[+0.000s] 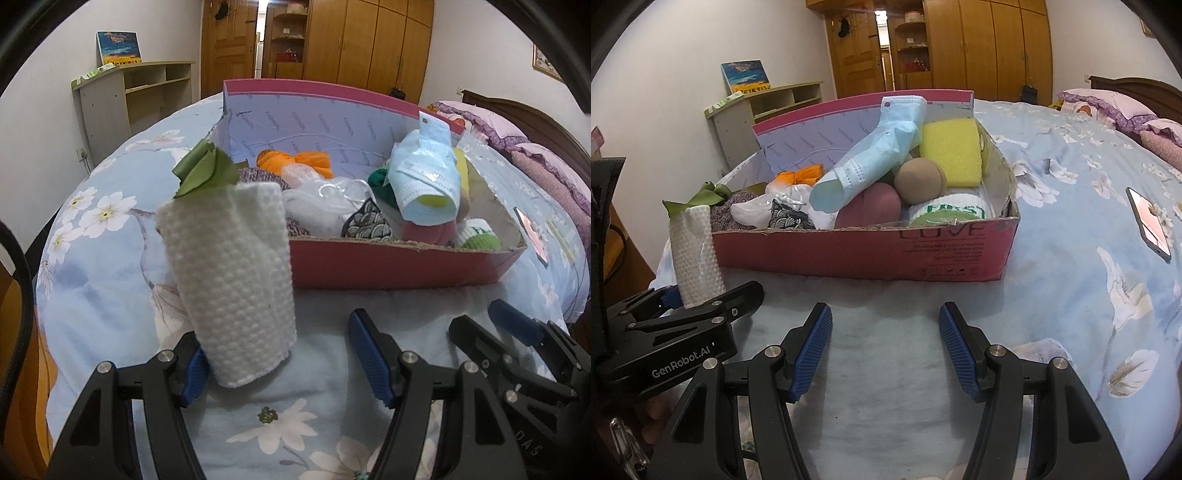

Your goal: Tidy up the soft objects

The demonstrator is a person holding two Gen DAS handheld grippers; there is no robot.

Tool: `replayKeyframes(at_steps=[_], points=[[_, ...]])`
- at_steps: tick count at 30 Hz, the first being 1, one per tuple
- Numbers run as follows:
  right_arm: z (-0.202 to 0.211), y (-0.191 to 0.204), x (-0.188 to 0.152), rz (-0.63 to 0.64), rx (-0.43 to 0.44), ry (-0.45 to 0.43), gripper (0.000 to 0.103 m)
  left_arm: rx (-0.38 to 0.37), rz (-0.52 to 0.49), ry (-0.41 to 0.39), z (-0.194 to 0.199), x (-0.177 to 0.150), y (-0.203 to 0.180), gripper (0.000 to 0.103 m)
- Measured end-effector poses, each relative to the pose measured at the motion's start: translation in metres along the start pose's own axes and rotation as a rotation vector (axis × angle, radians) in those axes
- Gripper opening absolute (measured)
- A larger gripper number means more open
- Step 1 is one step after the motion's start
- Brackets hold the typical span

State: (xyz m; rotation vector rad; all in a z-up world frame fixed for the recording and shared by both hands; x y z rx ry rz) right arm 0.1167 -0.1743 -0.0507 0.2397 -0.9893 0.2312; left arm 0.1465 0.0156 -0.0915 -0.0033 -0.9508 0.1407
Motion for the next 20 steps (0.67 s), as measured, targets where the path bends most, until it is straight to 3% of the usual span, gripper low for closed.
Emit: replayKeyframes(at_steps=[6,9,11,14,20], points=[[0.005,0.001,0.002,0.005,-0.005,-0.017,0.062,-0.035,-0.015,-0.047,0.009,0.010,-0.005,0.071],[0.008,0.002,0.004,0.009,-0.007,-0.031,0.062,-0.051,-0.026,-0.051,0.010,0.015,-0.008,0.057],[0.010,0.003,0.005,0.013,-0.006,-0.037,0.062,-0.062,-0.029,-0.038,0.008,0.018,-0.008,0.041],[0.010,0.003,0.007,0.015,-0.003,-0.041,0.062,-0.066,-0.028,-0.023,0.004,0.024,-0.006,0.028],[0.011,0.002,0.008,0.006,0.007,-0.044,0.062,-0.076,-0.011,-0.002,0.001,0.034,0.000,0.023]])
Point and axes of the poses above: each gripper's, at about its wrist camera, not at the fingertips, and z roughly against the way its jaws point, y to its left, x to its top, the point moved 8 cm from there along -z, roughly the way its jaws point, and after that the axes turned 10 degrees about -y, right-handed, at the moved point
